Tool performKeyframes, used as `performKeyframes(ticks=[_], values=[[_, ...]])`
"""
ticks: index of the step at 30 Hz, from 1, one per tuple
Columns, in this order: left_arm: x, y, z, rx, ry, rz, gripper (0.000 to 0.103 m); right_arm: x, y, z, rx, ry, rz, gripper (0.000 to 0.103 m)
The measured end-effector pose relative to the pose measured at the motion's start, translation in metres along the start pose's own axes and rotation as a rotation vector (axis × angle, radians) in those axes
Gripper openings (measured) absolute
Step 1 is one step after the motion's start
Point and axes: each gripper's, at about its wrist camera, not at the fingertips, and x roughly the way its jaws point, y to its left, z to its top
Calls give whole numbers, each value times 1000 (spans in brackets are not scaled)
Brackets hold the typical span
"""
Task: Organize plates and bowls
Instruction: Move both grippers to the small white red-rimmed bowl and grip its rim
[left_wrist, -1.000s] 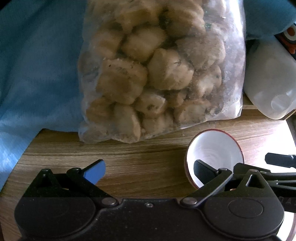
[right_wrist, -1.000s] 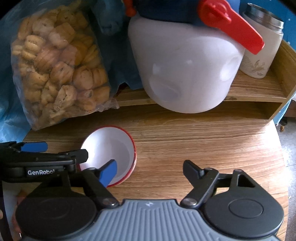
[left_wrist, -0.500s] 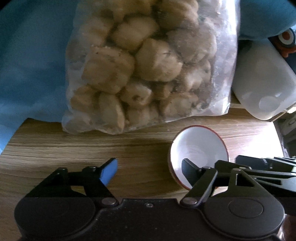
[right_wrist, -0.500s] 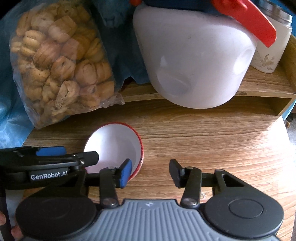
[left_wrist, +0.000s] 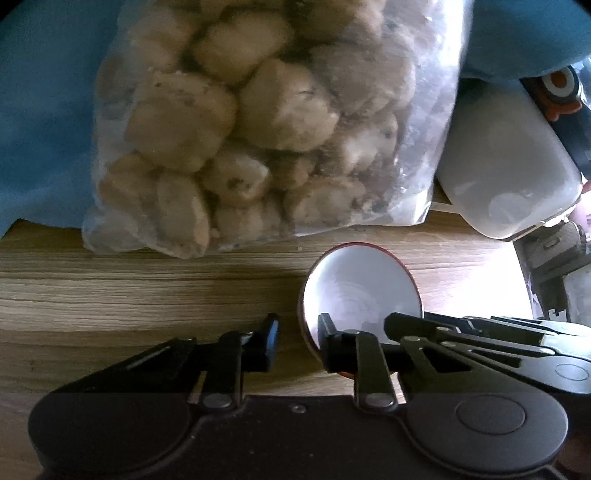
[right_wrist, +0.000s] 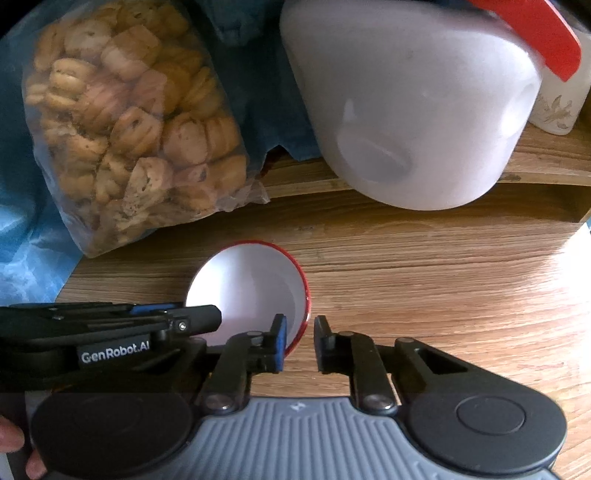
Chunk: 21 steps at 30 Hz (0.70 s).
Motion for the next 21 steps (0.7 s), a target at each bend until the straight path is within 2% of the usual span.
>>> performKeyframes(ticks=[5,13,21], values=[[12,-2,0,-7,2,-23,12,4,-4,0,22,4,32,15],[9,-10,-14,29,2,-11,10,-9,-6,-13,-10,2,66,16],[-7,-32,-32,55,-32,-17,10,-47,-11,-31,-45,-65,83,15]])
